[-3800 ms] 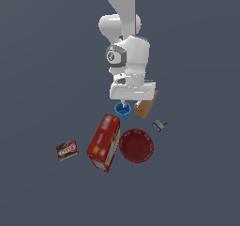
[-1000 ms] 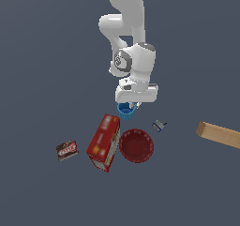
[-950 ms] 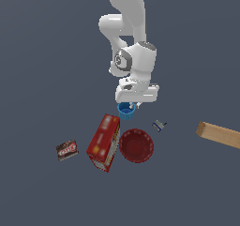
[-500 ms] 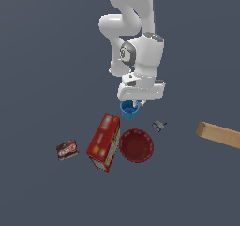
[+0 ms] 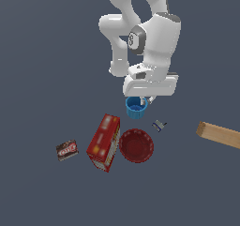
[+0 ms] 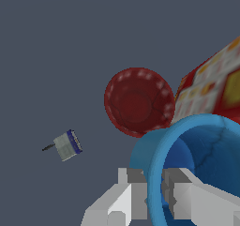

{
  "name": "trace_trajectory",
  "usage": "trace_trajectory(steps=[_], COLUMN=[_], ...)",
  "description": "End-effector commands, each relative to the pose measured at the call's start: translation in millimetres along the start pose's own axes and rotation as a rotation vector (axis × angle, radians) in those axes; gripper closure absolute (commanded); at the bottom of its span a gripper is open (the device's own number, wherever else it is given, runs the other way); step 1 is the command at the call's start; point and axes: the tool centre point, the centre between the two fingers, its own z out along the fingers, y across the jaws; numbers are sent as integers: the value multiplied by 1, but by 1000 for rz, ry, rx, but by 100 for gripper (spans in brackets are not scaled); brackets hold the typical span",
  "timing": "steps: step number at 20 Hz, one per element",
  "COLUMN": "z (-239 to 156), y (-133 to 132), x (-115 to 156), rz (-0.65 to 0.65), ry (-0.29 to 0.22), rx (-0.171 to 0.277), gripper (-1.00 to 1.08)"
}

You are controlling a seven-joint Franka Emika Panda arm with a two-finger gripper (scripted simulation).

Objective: Pick up a designated object from a clutter of objects.

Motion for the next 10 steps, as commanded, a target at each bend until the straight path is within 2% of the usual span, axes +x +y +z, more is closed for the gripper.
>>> trace_trajectory(steps=[1,10], z=[-18,-77], y=[-2,-6], x=[17,76], rz=[0,1], ry=[2,4], rx=[1,-1], gripper=[108,108])
